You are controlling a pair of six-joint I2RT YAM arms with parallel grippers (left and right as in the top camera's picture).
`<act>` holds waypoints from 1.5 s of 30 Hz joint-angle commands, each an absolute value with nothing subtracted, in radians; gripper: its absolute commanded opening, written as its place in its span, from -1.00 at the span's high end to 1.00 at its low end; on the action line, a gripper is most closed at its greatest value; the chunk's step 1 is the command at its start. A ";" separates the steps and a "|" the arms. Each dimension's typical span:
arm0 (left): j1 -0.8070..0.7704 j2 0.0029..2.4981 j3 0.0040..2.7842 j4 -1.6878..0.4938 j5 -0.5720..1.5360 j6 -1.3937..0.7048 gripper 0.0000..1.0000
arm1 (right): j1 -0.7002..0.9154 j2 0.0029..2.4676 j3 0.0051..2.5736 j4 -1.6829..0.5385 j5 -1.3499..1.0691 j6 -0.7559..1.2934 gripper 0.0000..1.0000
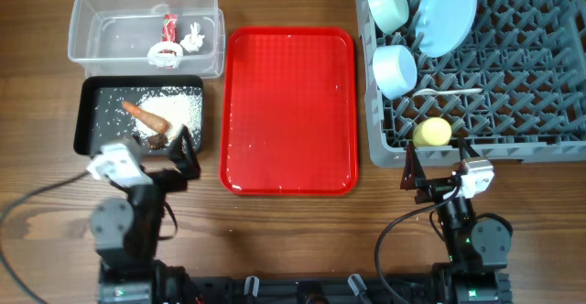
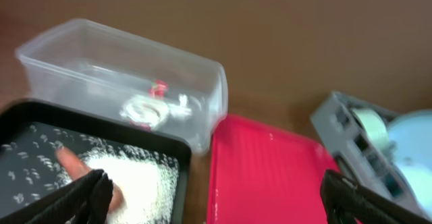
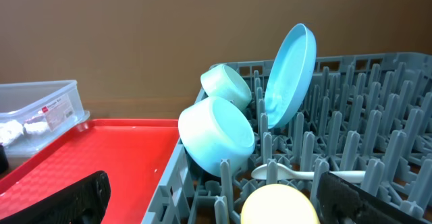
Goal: Sort waste into correct bins and load items into the dishwasher rack
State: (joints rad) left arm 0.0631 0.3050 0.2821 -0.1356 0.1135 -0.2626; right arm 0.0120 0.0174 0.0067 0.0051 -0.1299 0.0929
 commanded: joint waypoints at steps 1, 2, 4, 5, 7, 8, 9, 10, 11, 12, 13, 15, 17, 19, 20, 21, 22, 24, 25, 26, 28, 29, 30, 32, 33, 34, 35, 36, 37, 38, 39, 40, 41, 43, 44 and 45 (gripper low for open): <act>0.034 0.184 0.124 -0.092 0.126 -0.216 -1.00 | 0.014 0.007 0.005 0.010 -0.128 0.108 -0.99; 0.030 0.160 0.098 -0.088 0.126 -0.216 -1.00 | 0.014 0.007 0.005 0.010 -0.128 0.107 -0.99; 0.027 0.130 0.070 -0.086 0.126 -0.216 -1.00 | 0.014 0.007 0.005 0.010 -0.128 0.108 -0.99; 0.023 0.113 0.060 -0.086 0.125 -0.216 -1.00 | 0.014 0.007 0.005 0.010 -0.128 0.108 -1.00; 0.015 0.064 0.034 -0.086 0.126 -0.216 -1.00 | 0.014 0.007 0.005 0.010 -0.128 0.107 -0.99; 0.010 0.036 0.017 -0.091 0.126 -0.216 -1.00 | 0.014 0.007 0.005 0.010 -0.128 0.108 -1.00; 0.005 0.020 0.014 -0.084 0.122 -0.216 -1.00 | 0.014 0.007 0.005 0.010 -0.128 0.108 -1.00; 0.000 0.005 0.014 -0.084 0.122 -0.216 -1.00 | 0.014 0.007 0.005 0.010 -0.128 0.108 -1.00; -0.002 0.002 0.014 -0.083 0.123 -0.216 -1.00 | 0.014 0.007 0.005 0.010 -0.128 0.107 -1.00; -0.002 0.002 0.014 -0.083 0.123 -0.216 -1.00 | 0.014 0.007 0.005 0.010 -0.128 0.108 -1.00; -0.002 0.002 0.014 -0.083 0.123 -0.216 -1.00 | 0.014 0.007 0.005 0.010 -0.128 0.108 -1.00; -0.002 0.002 0.014 -0.082 0.123 -0.216 -1.00 | 0.014 0.007 0.005 0.010 -0.128 0.108 -0.99; -0.003 0.003 0.014 -0.082 0.123 -0.216 -1.00 | 0.014 0.007 0.005 0.010 -0.128 0.107 -0.99; -0.003 0.006 0.014 -0.082 0.123 -0.216 -1.00 | 0.014 0.007 0.005 0.010 -0.128 0.108 -0.99; -0.003 0.006 0.014 -0.082 0.123 -0.216 -1.00 | 0.014 0.007 0.005 0.010 -0.128 0.107 -0.99; -0.003 0.006 0.014 -0.082 0.123 -0.216 -1.00 | 0.014 0.007 0.005 0.010 -0.128 0.108 -0.99; -0.003 0.006 0.014 -0.082 0.123 -0.216 -1.00 | 0.014 0.007 0.005 0.010 -0.128 0.107 -0.99; -0.003 0.007 0.014 -0.082 0.123 -0.216 -1.00 | 0.014 0.007 0.005 0.010 -0.128 0.107 -0.99; -0.003 0.007 0.014 -0.082 0.123 -0.216 -1.00 | 0.014 0.007 0.005 0.010 -0.128 0.108 -1.00; -0.003 0.007 0.014 -0.082 0.123 -0.216 -1.00 | 0.014 0.007 0.005 0.010 -0.128 0.107 -0.99; -0.003 0.007 0.014 -0.082 0.123 -0.216 -1.00 | 0.014 0.007 0.005 0.010 -0.128 0.108 -1.00; -0.003 0.007 0.014 -0.082 0.123 -0.216 -1.00 | 0.014 0.007 0.005 0.010 -0.128 0.107 -0.99; -0.003 0.007 0.014 -0.082 0.123 -0.216 -1.00 | 0.014 0.007 0.005 0.010 -0.128 0.107 -1.00; -0.003 0.007 0.014 -0.082 0.123 -0.216 -1.00 | 0.014 0.007 0.005 0.010 -0.128 0.108 -0.99; -0.003 0.007 0.014 -0.082 0.123 -0.216 -1.00 | 0.014 0.007 0.005 0.010 -0.128 0.108 -1.00; -0.003 0.007 0.014 -0.082 0.123 -0.216 -1.00 | 0.014 0.007 0.005 0.010 -0.128 0.108 -0.99; -0.003 0.007 0.014 -0.082 0.123 -0.216 -1.00 | 0.014 0.007 0.005 0.010 -0.128 0.108 -0.99; -0.003 0.007 0.014 -0.082 0.123 -0.216 -1.00 | 0.014 0.007 0.005 0.010 -0.128 0.108 -0.99; -0.003 0.007 0.014 -0.082 0.123 -0.216 -1.00 | 0.014 0.007 0.005 0.010 -0.128 0.108 -0.99; -0.003 0.007 0.014 -0.082 0.123 -0.216 -1.00 | 0.014 0.007 0.005 0.010 -0.128 0.108 -1.00; -0.003 0.007 0.014 -0.082 0.123 -0.216 -1.00 | 0.014 0.007 0.005 0.010 -0.128 0.108 -1.00; -0.003 0.007 0.014 -0.082 0.123 -0.216 -1.00 | 0.014 0.007 0.005 0.010 -0.128 0.108 -0.99; -0.003 0.007 0.014 -0.082 0.123 -0.216 -1.00 | 0.014 0.007 0.005 0.010 -0.128 0.107 -0.99; -0.003 0.007 0.014 -0.082 0.123 -0.216 -1.00 | 0.014 0.007 0.005 0.010 -0.128 0.107 -1.00; -0.003 0.007 0.014 -0.082 0.123 -0.216 -1.00 | 0.014 0.007 0.005 0.010 -0.128 0.107 -1.00; -0.003 0.007 0.014 -0.082 0.123 -0.216 -1.00 | 0.014 0.007 0.005 0.010 -0.128 0.107 -0.99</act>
